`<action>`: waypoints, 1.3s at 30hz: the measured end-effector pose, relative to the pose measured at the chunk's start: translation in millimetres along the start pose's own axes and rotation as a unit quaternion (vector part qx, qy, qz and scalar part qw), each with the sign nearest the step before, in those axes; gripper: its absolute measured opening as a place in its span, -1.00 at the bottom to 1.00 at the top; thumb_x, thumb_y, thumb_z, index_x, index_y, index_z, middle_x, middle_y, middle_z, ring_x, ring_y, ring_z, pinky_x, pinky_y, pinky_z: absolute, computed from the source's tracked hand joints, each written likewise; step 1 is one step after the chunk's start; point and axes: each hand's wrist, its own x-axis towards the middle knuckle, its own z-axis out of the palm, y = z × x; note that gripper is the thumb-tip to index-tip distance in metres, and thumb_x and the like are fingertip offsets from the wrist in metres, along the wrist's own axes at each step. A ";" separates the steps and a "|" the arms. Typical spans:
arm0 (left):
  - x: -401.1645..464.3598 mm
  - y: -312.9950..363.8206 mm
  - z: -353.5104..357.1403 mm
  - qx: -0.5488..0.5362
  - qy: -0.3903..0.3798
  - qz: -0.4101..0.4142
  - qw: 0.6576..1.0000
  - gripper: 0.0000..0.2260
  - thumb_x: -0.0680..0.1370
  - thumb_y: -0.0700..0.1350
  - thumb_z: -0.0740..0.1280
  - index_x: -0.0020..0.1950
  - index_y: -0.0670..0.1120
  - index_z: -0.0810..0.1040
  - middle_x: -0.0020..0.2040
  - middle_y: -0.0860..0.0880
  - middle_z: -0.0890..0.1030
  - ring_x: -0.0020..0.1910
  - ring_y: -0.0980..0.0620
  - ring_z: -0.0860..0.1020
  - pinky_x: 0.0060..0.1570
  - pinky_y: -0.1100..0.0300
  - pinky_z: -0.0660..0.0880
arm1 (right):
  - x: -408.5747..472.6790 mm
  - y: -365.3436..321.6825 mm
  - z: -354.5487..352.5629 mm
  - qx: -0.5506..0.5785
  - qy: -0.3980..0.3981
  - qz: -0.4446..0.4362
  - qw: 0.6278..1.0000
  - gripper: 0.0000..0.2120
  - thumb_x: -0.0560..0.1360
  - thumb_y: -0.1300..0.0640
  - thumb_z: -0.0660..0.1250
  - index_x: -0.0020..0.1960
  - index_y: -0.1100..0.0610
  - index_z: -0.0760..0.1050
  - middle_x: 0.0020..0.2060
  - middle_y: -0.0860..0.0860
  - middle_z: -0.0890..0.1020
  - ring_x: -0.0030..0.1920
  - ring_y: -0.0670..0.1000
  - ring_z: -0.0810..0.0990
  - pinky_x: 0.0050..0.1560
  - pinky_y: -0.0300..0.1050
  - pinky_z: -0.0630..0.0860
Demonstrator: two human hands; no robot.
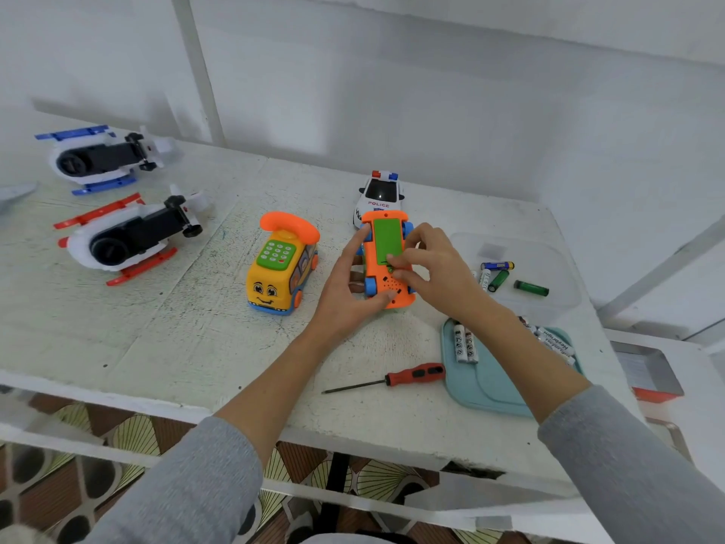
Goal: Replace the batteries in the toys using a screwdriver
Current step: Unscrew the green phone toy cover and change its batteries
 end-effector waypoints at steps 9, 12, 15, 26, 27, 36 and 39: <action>-1.9 -11.0 0.5 0.057 0.060 0.039 0.996 -0.22 0.37 -0.13 0.48 0.45 0.26 0.18 0.32 0.00 0.37 0.22 -0.04 0.50 0.07 0.16 0.56 | -34.4 -16.2 -30.1 0.125 -0.043 0.084 0.988 -0.82 0.42 0.28 0.41 -0.01 0.12 0.63 -0.16 0.00 0.59 -0.24 -0.08 0.53 -0.21 -0.42 0.40; -1.3 -13.1 -0.9 0.084 0.077 0.040 0.993 -0.22 0.34 0.00 0.46 0.45 0.30 0.15 0.26 0.09 0.33 0.22 -0.07 0.48 0.10 -0.05 0.56 | -53.5 -23.6 -29.9 0.122 -0.144 0.092 0.978 -0.82 0.40 0.19 0.45 -0.01 0.06 0.64 -0.15 -0.05 0.58 -0.20 -0.13 0.51 -0.19 -0.40 0.39; -0.8 -15.5 -0.9 0.094 0.073 0.043 0.992 -0.21 0.35 0.01 0.47 0.47 0.27 0.14 0.24 0.04 0.33 0.20 -0.07 0.49 0.07 -0.09 0.56 | -67.1 -27.6 -22.1 0.082 -0.231 0.077 0.966 -0.75 0.37 0.09 0.48 0.04 0.01 0.63 -0.09 -0.07 0.55 -0.17 -0.16 0.45 -0.13 -0.33 0.35; 2.1 -16.9 -4.0 0.086 0.076 0.047 0.992 -0.22 0.35 0.05 0.47 0.46 0.31 0.14 0.24 0.22 0.30 0.23 -0.06 0.49 0.08 -0.11 0.56 | -76.1 -29.4 -8.1 0.090 -0.242 0.054 0.965 -0.86 0.36 0.21 0.47 -0.07 0.14 0.65 -0.08 0.05 0.57 -0.13 -0.08 0.45 -0.08 -0.23 0.40; 2.3 -17.7 -4.2 0.084 0.079 0.048 0.992 -0.22 0.35 0.05 0.47 0.47 0.29 0.15 0.24 0.20 0.30 0.23 -0.06 0.49 0.08 -0.10 0.57 | -74.6 -29.0 -12.8 0.111 -0.224 0.073 0.966 -0.87 0.35 0.23 0.48 -0.10 0.16 0.64 -0.10 0.05 0.60 -0.15 -0.07 0.50 -0.08 -0.21 0.45; 0.4 -14.8 -1.7 0.112 0.091 0.077 0.987 -0.27 0.40 -0.09 0.45 0.44 0.30 0.17 0.28 -0.10 0.25 0.30 -0.03 0.42 0.14 0.02 0.56 | -57.9 -10.2 -58.3 0.186 0.039 0.209 0.959 -0.89 0.44 0.30 0.36 -0.06 0.14 0.54 -0.21 0.13 0.63 -0.29 -0.01 0.52 -0.20 -0.18 0.47; 0.6 -15.1 -1.4 0.121 0.090 0.076 0.986 -0.27 0.39 -0.10 0.44 0.43 0.32 0.17 0.27 -0.11 0.22 0.34 -0.01 0.37 0.18 0.01 0.54 | -57.5 -6.3 -55.6 0.135 0.024 0.200 0.970 -0.92 0.43 0.30 0.35 -0.11 0.16 0.54 -0.23 0.19 0.62 -0.29 0.08 0.51 -0.23 -0.16 0.46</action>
